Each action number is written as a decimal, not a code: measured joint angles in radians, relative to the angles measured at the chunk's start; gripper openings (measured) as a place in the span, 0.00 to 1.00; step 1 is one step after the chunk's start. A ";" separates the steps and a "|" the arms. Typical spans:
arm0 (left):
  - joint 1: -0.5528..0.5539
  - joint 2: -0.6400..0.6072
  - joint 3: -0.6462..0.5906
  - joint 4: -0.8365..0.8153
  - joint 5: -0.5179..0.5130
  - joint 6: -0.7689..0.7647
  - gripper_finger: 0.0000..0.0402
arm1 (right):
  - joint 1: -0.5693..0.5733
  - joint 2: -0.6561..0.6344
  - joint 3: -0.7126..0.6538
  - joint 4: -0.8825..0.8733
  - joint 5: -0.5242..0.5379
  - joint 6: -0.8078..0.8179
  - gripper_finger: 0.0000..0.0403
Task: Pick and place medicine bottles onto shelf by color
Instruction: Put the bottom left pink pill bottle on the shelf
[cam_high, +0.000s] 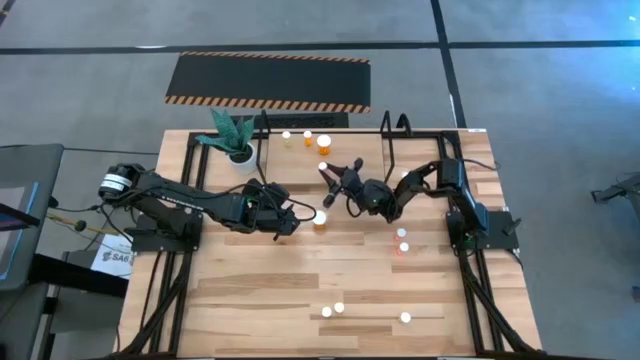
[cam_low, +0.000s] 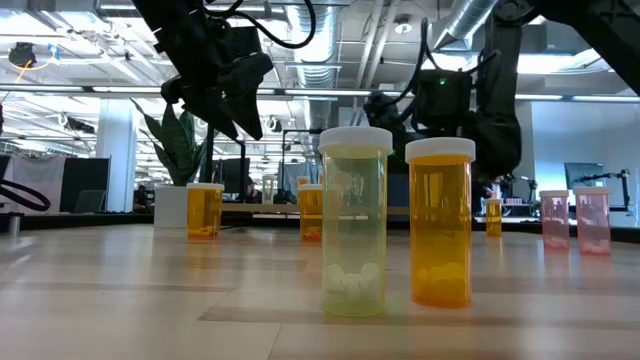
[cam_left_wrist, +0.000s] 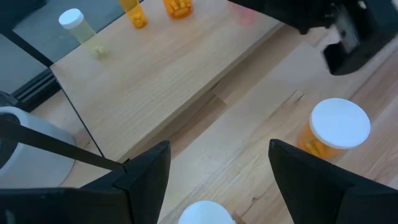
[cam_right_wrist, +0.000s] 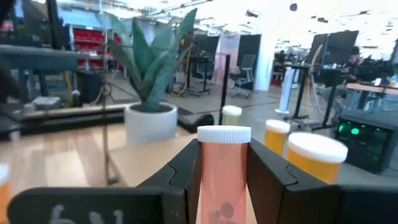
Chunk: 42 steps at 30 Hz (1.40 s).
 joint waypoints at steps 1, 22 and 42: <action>0.000 0.000 0.000 0.000 0.000 0.000 0.64 | -0.003 0.007 0.008 0.000 0.000 -0.001 0.30; 0.000 0.000 0.000 -0.001 -0.022 0.007 0.64 | -0.010 0.010 0.167 -0.296 -0.004 0.025 0.31; -0.003 0.000 -0.041 -0.019 -0.014 -0.026 0.64 | 0.046 -0.010 0.292 -0.525 0.001 -0.022 0.31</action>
